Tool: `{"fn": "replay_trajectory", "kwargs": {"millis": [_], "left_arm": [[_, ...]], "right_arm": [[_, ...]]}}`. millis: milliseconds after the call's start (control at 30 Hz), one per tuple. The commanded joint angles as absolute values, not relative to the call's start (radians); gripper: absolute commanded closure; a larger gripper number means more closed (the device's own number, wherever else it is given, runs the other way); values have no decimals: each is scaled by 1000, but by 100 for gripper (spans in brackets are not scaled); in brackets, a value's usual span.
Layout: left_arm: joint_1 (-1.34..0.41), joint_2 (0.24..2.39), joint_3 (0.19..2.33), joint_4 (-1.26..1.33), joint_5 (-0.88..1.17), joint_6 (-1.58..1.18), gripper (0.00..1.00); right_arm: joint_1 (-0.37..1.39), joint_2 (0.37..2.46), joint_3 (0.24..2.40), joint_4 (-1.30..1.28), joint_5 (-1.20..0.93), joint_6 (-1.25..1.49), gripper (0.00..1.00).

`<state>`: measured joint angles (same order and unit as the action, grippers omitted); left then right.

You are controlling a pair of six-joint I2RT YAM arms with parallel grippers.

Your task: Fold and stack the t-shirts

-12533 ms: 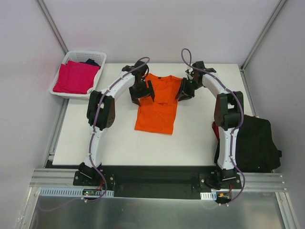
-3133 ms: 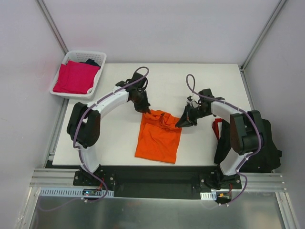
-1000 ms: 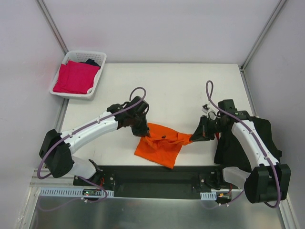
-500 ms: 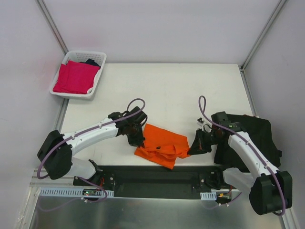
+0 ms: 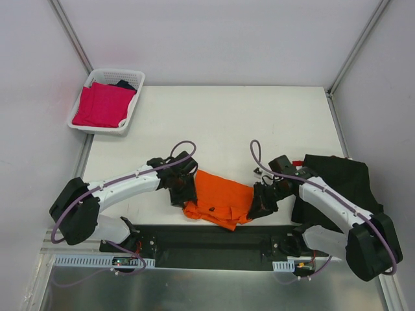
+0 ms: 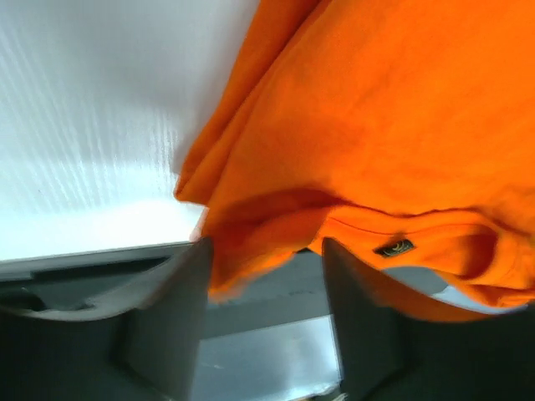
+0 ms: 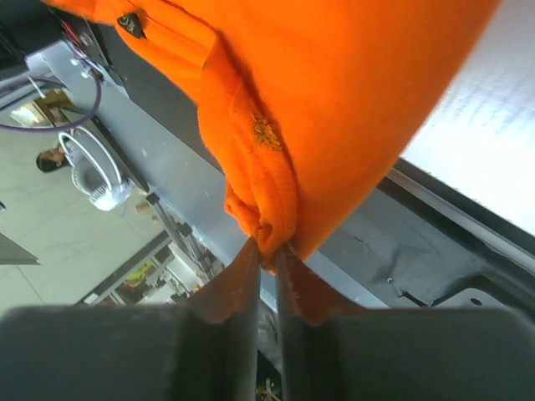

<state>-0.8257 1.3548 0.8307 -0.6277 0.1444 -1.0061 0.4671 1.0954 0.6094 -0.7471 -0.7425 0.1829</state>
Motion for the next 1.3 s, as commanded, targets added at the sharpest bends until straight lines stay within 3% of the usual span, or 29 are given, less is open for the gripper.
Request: {"fn": "replay_trajectory", "kwargs": {"millis": [0, 33, 167, 267, 367, 467, 633, 767, 800, 867, 900, 1033, 1167, 1200, 1267], "left_arm": [[-834, 1361, 822, -627, 126, -1012, 15], [-834, 1362, 824, -626, 123, -1011, 1], [-834, 1373, 845, -629, 117, -1005, 1], [-833, 1379, 871, -627, 110, -1003, 1], [-833, 1396, 900, -629, 104, -1000, 1], [-833, 1420, 930, -627, 104, -991, 1], [-834, 1433, 960, -627, 109, -989, 1], [-834, 1393, 954, -627, 95, -1011, 25], [-834, 1390, 950, -627, 97, -1015, 36], [-834, 1396, 946, -627, 103, -1015, 48], [-834, 1396, 942, -629, 113, -1017, 63], [-834, 1385, 927, -627, 115, -1023, 92], [-834, 1367, 907, -627, 114, -1028, 91], [-834, 1368, 904, -629, 117, -1028, 87], [-836, 1362, 893, -626, 118, -1026, 67]], "right_arm": [[534, 1140, 630, -687, -729, 233, 77], [540, 1146, 634, -686, -727, 232, 73], [548, 1157, 666, -721, -713, 201, 56], [549, 1169, 692, -771, -693, 161, 52], [548, 1190, 713, -792, -699, 137, 54], [558, 1216, 718, -796, -672, 130, 64], [623, 1273, 745, -801, -559, 158, 63], [660, 1282, 749, -752, -511, 199, 58], [661, 1298, 750, -747, -509, 198, 58], [661, 1315, 750, -736, -503, 192, 58], [663, 1325, 752, -732, -502, 187, 58], [661, 1365, 768, -730, -485, 157, 59], [663, 1402, 790, -721, -466, 137, 59], [663, 1410, 805, -722, -462, 130, 59], [661, 1440, 819, -718, -454, 118, 59]]}}
